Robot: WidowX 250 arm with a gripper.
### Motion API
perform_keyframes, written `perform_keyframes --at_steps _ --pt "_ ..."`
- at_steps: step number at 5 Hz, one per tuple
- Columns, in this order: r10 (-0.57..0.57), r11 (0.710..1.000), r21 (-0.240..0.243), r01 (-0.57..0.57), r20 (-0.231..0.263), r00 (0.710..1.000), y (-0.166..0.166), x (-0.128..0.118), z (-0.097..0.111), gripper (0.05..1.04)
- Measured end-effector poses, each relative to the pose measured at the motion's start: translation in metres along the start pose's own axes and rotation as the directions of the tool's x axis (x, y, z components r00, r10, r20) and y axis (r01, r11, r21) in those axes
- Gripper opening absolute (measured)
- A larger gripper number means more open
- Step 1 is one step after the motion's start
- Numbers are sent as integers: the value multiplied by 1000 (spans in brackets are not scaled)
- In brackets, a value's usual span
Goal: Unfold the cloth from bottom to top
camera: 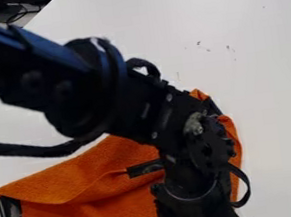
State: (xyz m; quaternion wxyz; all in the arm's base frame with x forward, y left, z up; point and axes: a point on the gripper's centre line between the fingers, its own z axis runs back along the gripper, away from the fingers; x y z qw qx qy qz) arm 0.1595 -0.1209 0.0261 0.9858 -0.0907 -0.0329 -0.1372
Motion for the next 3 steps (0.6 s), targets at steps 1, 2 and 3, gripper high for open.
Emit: perform_keyframes --at_steps 1,2,3 --pt "1 1000 6 -1 -18 1000 1 -3 -2 999" --pt "-7 999 41 8 -34 999 11 -2 7 999" --pt "-41 996 80 43 -34 999 20 11 24 999"
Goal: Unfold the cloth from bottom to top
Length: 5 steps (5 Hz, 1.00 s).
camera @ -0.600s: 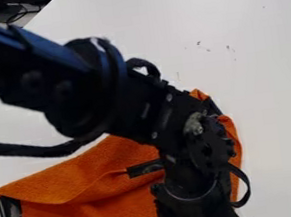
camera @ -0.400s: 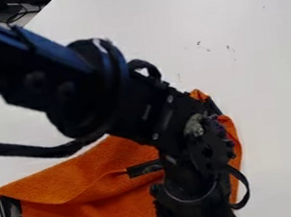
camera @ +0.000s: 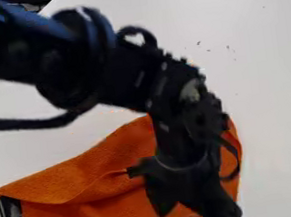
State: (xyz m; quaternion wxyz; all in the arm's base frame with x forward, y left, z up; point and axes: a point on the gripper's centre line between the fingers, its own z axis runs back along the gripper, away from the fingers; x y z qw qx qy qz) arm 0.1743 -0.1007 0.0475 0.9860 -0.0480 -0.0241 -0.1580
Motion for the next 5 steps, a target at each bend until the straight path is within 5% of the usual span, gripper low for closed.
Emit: perform_keyframes --at_steps 1,3,5 --pt "-46 998 42 44 35 998 22 21 15 999" --pt "-118 992 51 114 83 990 76 42 2 999" --pt "-119 993 32 117 80 990 98 46 -14 999"
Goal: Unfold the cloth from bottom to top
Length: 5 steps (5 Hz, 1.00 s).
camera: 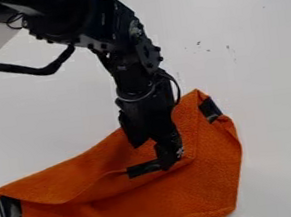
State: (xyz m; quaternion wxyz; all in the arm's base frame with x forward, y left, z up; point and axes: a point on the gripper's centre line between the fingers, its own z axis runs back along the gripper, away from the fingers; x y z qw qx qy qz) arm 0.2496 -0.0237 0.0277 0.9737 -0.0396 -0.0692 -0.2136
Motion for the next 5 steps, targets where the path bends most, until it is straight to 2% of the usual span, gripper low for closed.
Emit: perform_keyframes --at_steps 2,3,5 --pt "2 1000 -19 -2 -8 1000 3 -2 -6 999" --pt "10 1000 -25 -10 -17 1000 1 -5 -10 951" --pt "8 999 -34 -8 -12 1000 2 -8 -13 361"
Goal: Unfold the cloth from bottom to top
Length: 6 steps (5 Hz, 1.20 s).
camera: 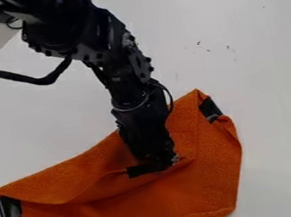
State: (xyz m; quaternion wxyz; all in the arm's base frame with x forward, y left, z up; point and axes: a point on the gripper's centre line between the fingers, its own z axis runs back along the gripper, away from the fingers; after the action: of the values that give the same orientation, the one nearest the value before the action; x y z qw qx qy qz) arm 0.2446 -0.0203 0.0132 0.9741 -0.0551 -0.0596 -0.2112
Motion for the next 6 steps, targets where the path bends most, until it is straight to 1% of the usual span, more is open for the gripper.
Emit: perform_keyframes --at_steps 1,2,3,4,5,6 --pt "11 1000 8 -11 -7 1000 1 -2 0 153" --pt "0 1000 28 1 -13 1000 -2 -2 9 59" --pt "-19 999 48 20 -21 1000 -8 1 18 52" --pt "-28 998 57 30 -25 999 -9 7 24 77" --pt "-29 999 41 29 -13 1000 -11 9 23 228" --pt "-23 999 22 23 -18 1000 -9 9 16 489"
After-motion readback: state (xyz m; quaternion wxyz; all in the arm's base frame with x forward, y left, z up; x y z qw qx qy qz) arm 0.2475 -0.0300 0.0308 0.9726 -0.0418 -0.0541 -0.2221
